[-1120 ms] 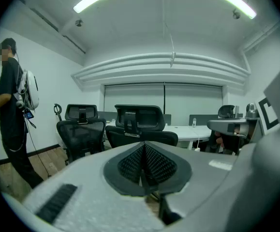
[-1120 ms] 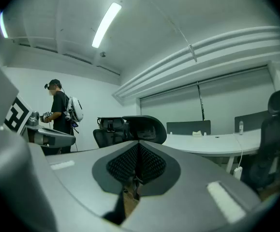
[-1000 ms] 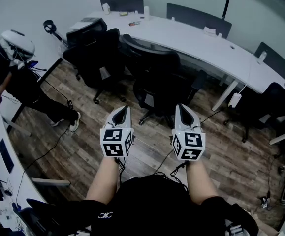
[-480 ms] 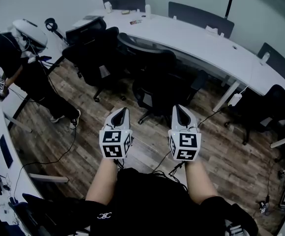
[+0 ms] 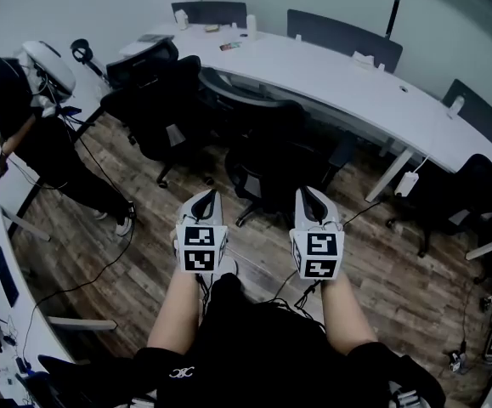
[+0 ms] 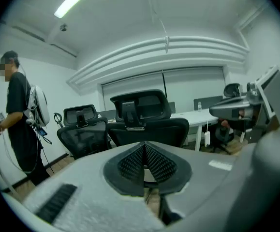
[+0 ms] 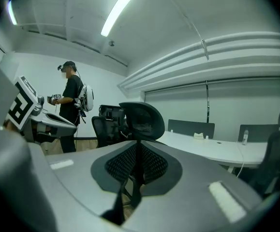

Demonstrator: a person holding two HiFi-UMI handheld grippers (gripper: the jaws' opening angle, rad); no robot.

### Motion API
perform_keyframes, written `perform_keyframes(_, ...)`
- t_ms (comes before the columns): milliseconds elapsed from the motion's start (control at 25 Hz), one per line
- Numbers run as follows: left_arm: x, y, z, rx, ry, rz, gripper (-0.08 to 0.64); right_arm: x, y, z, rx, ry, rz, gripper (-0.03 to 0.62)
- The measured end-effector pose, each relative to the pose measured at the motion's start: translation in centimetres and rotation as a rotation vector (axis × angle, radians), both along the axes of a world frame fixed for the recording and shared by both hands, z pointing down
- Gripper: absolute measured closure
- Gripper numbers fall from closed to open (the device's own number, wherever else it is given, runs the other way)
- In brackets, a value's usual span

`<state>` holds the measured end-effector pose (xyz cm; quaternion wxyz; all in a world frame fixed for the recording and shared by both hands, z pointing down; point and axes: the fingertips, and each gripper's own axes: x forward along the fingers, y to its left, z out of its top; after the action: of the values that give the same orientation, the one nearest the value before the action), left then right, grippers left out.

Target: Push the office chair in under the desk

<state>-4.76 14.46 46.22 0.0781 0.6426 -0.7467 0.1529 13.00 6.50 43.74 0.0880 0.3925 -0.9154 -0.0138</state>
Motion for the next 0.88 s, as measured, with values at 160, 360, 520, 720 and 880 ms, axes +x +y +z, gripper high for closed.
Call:
perform_keyframes(160, -2.7, -3.5, 1.0, -0.057, -0.057, 0.042, 0.552, -1.8, -2.7, 0.4, 0.008, 0.039, 0.018, 0.539)
perform_keyframes(360, -7.5, -8.8, 1.6, -0.056, -0.121, 0.087, 0.552, -4.8, -7.0, 0.5, 0.027, 0.098, 0.048, 0.490)
perform_keyframes(520, -11.5, -13.0, 1.1, -0.066, -0.296, 0.155, 0.450, -6.8, -10.2, 0.9, 0.090, 0.266, 0.058, 0.432)
perform_keyframes(720, -15.8, -18.2, 1.3, -0.120, -0.510, 0.287, 0.388, -7.3, -14.3, 2.6, 0.056, 0.416, 0.072, 0.395)
perform_keyframes(880, -18.4, -21.7, 1.5, -0.147, -0.621, 0.394, 0.357, -7.5, -15.7, 3.7, 0.049, 0.555, 0.032, 0.367)
